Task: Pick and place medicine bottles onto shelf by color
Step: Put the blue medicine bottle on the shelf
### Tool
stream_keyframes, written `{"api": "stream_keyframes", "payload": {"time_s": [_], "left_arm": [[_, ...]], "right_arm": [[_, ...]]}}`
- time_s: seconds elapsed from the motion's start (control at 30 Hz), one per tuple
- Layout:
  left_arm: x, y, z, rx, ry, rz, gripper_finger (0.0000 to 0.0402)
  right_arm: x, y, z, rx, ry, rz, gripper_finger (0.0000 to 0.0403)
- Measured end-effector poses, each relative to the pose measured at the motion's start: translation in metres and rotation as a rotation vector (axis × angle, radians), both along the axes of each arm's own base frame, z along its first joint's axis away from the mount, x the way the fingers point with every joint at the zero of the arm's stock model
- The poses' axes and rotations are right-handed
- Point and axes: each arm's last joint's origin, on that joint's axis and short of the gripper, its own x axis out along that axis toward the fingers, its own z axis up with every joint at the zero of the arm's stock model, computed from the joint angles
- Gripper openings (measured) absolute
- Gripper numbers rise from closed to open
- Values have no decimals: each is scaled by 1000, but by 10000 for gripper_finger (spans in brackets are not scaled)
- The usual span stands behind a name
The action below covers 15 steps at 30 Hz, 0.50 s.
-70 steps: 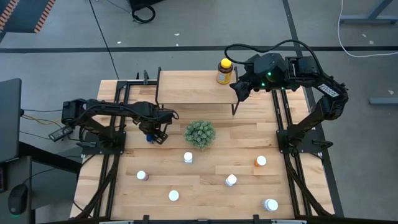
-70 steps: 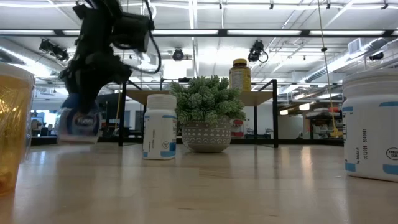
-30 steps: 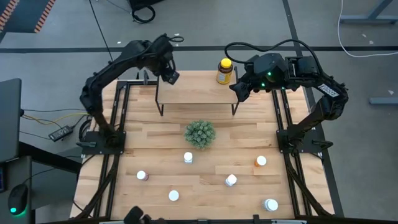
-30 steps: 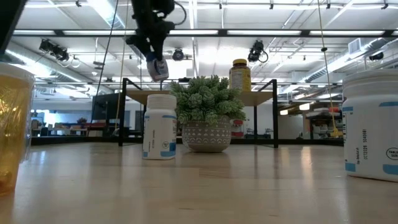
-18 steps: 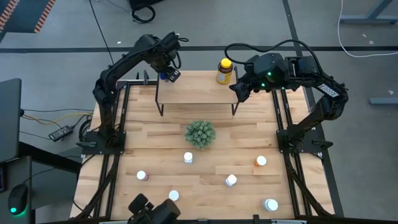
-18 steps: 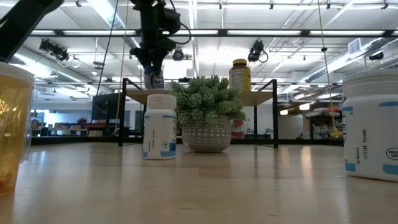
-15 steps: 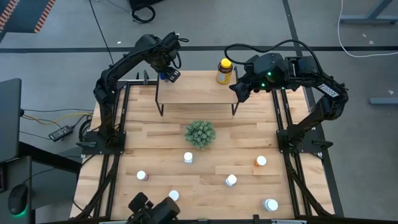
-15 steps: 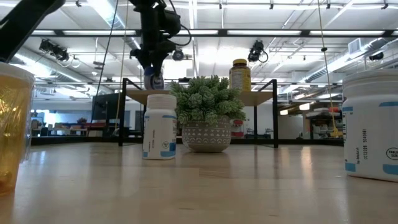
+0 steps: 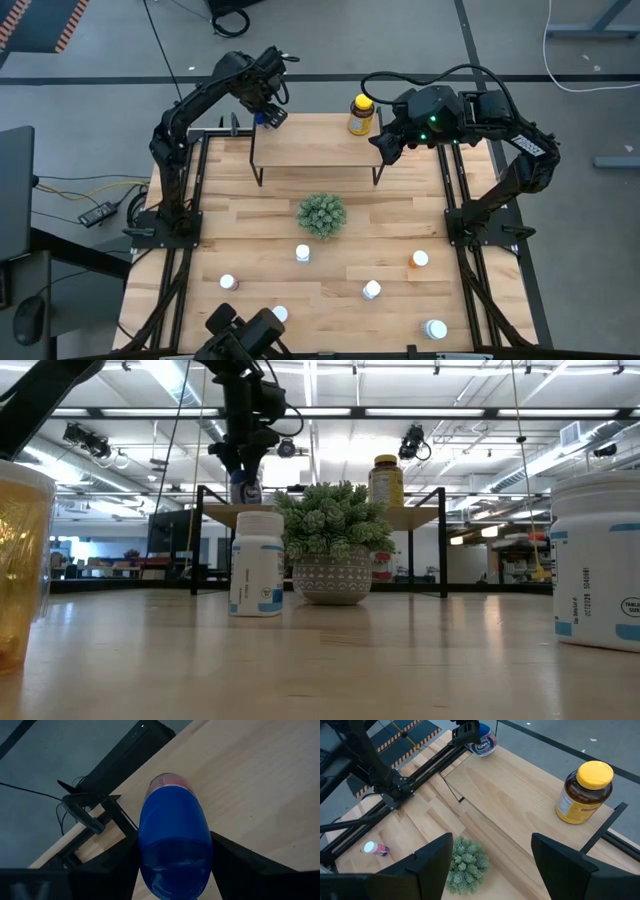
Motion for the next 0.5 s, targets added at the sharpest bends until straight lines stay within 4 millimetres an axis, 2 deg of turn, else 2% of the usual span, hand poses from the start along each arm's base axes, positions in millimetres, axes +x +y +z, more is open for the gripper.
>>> {"api": "stream_keyframes", "payload": {"time_s": [0.23,0.5], "left_arm": [[0,0,0,1,6,-22,213],[1,0,0,10,4,-39,241]], "right_arm": [[0,0,0,0,0,0,276],[0,0,0,0,0,0,276]]}}
